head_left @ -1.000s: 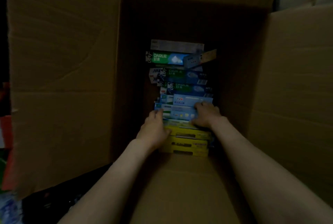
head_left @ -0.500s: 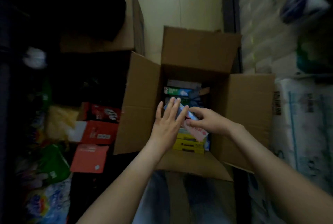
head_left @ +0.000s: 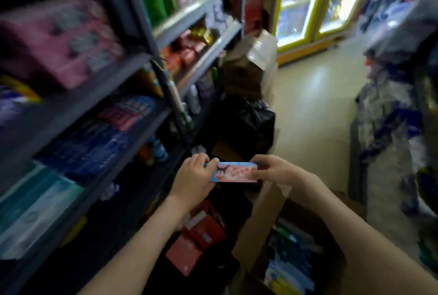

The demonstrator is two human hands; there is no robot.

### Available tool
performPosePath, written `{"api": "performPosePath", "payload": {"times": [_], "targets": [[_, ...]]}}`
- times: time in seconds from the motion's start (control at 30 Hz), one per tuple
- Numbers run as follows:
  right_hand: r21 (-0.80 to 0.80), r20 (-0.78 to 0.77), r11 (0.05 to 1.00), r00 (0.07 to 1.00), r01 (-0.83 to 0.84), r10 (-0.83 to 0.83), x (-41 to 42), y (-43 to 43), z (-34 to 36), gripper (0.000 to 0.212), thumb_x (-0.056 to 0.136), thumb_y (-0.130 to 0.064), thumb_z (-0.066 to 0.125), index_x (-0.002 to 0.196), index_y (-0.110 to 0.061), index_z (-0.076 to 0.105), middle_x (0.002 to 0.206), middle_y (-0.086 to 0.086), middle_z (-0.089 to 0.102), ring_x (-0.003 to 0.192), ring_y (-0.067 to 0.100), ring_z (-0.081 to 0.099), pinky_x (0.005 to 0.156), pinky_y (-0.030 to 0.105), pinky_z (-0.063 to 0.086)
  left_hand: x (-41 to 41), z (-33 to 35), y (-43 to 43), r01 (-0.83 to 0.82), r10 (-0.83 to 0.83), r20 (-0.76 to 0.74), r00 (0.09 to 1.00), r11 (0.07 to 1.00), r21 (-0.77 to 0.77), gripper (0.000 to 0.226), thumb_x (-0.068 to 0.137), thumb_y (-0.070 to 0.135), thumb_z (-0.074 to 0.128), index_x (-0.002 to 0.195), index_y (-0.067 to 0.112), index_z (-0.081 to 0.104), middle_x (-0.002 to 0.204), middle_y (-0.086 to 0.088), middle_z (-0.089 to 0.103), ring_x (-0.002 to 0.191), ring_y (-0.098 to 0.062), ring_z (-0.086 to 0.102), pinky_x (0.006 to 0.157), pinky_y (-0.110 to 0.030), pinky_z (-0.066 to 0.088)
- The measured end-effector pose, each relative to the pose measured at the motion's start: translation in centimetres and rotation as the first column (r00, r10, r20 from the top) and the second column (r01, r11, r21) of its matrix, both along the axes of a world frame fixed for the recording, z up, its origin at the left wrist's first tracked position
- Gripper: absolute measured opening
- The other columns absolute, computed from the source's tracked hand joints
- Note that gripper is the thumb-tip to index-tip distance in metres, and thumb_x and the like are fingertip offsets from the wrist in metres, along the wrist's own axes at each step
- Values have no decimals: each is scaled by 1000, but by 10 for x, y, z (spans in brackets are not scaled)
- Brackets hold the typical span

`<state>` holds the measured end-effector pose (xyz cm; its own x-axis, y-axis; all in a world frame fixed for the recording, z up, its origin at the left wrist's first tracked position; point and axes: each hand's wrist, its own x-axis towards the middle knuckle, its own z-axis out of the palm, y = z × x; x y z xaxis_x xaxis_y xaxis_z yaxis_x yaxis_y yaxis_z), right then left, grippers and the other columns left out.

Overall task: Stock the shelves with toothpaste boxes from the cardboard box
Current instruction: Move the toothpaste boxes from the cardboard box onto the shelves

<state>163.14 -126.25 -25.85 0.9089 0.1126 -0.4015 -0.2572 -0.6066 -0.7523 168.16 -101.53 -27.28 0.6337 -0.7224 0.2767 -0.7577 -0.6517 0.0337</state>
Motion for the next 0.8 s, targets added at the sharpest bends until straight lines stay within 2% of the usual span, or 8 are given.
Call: {"api": "performPosePath", "payload": {"times": [0.1,0.17,0.3,0.4,0.5,0.6,0.67,0.8], "targets": [[-66,116,987,981,-146,153,54,67,47,11,86,-24,69,92,-24,60,77,-6,61,67,5,56,68,24,46,16,40,69,-164,167,70,984,986,-42,56,57,20,84,107,9,60,86,-10,56,74,-30,57,59,-35,48],[-115,193,965,947,-237,256,85,115,69,10,87,-22,68,92,-22,59,73,-7,60,63,3,54,70,32,48,20,57,114,-294,299,103,949,954,-63,56,57,18,86,107,7,64,89,-11,58,77,-30,59,60,-35,49],[-186,302,905,854,-383,423,123,213,101,8,87,-22,67,90,-20,60,82,5,64,75,19,62,78,40,50,13,79,202,-489,510,182,841,859,-150,54,62,14,84,112,4,64,99,-14,61,88,-33,61,75,-41,52],[-242,369,849,765,-470,528,134,285,122,20,86,-26,68,97,-10,62,89,9,65,87,27,62,80,40,48,-3,91,263,-604,637,247,730,771,-203,59,65,14,82,119,2,62,111,-14,62,99,-32,61,87,-43,49],[-240,411,813,703,-530,580,135,348,141,21,87,-30,67,103,-19,59,91,-1,62,84,16,59,70,26,43,-31,98,321,-730,771,288,568,633,-255,67,75,32,76,130,1,51,127,-14,54,116,-29,50,100,-46,42],[-196,485,793,645,-577,590,132,400,151,17,88,-29,65,103,-25,58,83,-6,62,66,3,55,54,13,39,-65,106,368,-811,873,299,385,475,-341,66,89,47,50,136,1,44,134,-17,46,122,-30,40,103,-48,35],[-165,537,783,612,-600,581,128,439,154,26,89,-29,64,112,-19,58,86,-7,61,73,8,56,59,17,40,-89,112,397,-854,925,290,247,349,-385,61,91,44,46,135,2,47,133,-19,47,119,-33,44,100,-48,38],[-191,605,738,515,-647,607,107,520,157,43,89,-29,65,126,-10,54,96,0,57,88,15,52,70,21,34,-127,113,449,-914,972,236,-4,92,-395,48,83,22,66,127,5,57,125,-22,53,108,-40,54,89,-51,45]]}}
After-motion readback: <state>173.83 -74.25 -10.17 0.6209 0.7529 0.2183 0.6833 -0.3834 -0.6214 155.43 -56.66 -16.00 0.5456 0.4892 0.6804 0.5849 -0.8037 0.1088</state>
